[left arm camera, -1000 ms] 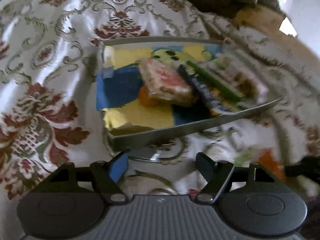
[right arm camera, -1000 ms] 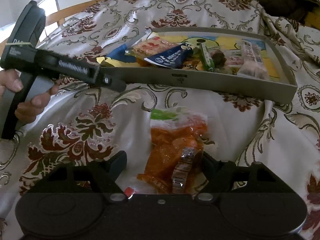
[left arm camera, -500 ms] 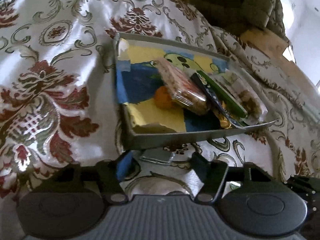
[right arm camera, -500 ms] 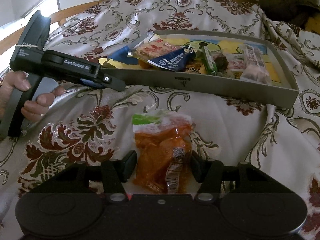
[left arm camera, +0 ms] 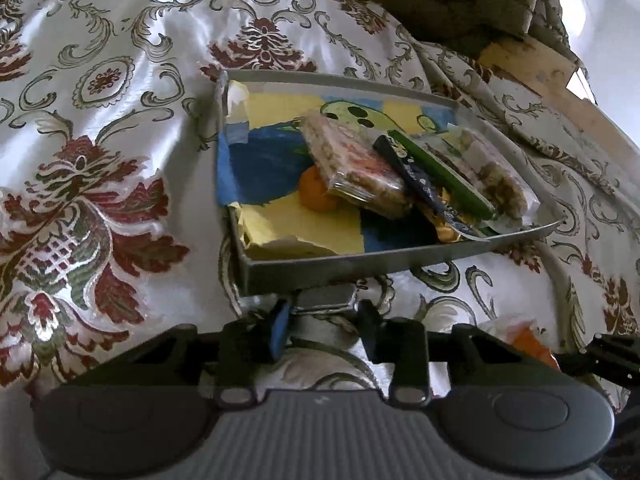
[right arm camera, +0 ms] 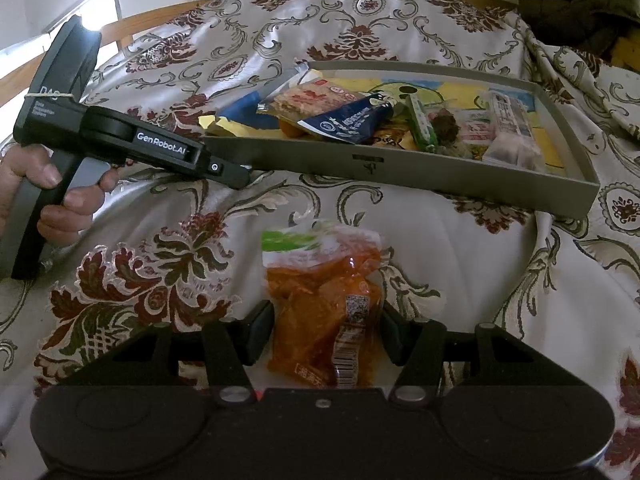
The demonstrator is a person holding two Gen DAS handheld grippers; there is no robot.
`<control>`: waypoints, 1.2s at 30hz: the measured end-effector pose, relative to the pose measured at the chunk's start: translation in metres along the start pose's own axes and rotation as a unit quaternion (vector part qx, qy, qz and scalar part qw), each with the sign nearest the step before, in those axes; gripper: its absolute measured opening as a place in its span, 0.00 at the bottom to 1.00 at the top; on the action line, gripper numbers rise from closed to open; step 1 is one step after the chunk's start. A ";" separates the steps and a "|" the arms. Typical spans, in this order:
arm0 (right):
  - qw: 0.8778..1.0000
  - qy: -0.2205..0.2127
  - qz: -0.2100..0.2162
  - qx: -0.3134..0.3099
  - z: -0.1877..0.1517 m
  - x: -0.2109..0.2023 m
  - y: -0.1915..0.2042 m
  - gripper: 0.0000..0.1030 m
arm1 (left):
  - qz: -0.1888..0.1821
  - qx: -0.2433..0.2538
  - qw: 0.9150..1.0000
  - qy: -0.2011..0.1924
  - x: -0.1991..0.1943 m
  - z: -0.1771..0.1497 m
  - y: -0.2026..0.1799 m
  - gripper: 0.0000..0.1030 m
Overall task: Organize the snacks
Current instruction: 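Lift the orange candy bag with the right tool and carry it over the tray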
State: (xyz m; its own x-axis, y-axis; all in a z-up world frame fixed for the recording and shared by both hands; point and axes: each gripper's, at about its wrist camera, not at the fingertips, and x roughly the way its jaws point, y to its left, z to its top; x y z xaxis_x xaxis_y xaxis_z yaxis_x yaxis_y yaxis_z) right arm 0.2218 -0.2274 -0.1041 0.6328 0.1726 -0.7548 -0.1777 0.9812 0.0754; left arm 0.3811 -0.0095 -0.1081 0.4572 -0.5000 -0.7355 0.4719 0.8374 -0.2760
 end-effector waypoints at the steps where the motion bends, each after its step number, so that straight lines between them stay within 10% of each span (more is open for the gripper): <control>1: 1.000 0.000 0.000 0.000 0.000 0.000 0.000 0.57 | 0.000 0.000 1.000 0.000 0.000 0.000 0.000 0.38; 18: 1.000 -0.001 -0.001 0.001 -0.001 -0.001 0.000 0.57 | -0.013 -0.084 0.996 -0.013 0.003 -0.001 0.015 0.38; 36: 1.000 -0.006 -0.006 -0.015 -0.003 -0.009 0.003 0.53 | 0.066 -0.004 0.997 -0.034 -0.041 -0.032 -0.043 0.36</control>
State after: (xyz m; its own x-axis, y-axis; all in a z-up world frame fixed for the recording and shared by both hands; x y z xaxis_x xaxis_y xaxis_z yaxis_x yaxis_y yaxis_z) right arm 0.2139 -0.2260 -0.0989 0.6441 0.1628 -0.7474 -0.1927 0.9801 0.0474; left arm 0.3181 -0.0173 -0.0855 0.5650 -0.3995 -0.7219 0.3981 0.8984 -0.1856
